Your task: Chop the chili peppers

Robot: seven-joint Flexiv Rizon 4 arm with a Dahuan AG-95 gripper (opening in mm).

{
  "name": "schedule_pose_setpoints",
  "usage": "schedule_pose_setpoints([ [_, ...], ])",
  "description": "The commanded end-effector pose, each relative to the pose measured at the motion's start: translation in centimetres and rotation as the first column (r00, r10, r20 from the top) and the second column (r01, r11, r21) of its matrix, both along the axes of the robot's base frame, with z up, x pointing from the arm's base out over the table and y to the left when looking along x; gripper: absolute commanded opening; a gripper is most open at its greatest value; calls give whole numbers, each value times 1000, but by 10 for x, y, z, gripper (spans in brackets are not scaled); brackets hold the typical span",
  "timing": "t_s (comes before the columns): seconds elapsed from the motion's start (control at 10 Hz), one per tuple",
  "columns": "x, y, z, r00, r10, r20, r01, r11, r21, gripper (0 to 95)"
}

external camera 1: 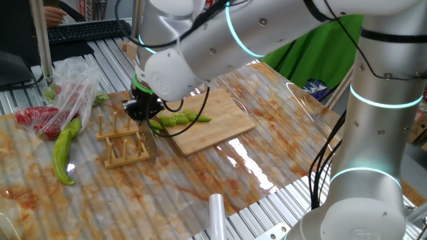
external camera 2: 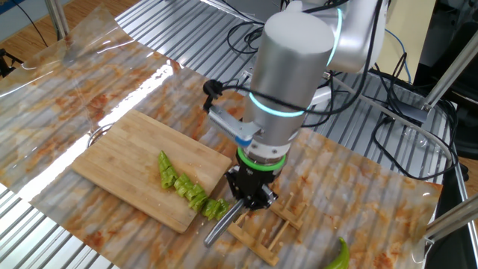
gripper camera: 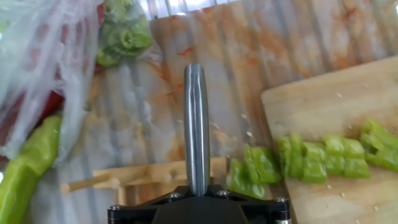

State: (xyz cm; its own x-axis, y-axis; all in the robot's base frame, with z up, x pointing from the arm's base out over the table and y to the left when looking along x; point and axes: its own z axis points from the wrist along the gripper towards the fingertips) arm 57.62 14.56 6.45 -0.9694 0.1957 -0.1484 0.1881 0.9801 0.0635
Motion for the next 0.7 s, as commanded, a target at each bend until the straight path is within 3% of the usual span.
schedule_pose_setpoints([
  [0.1,4,1,-7,1000,0,4,0,1000,3,0],
  [0.5,7,0,-25,1000,-19,15,19,1000,5,0],
  [0.6,7,0,-27,1000,-24,15,24,1000,5,190],
  [0.7,7,0,-28,999,-32,14,32,999,7,190],
])
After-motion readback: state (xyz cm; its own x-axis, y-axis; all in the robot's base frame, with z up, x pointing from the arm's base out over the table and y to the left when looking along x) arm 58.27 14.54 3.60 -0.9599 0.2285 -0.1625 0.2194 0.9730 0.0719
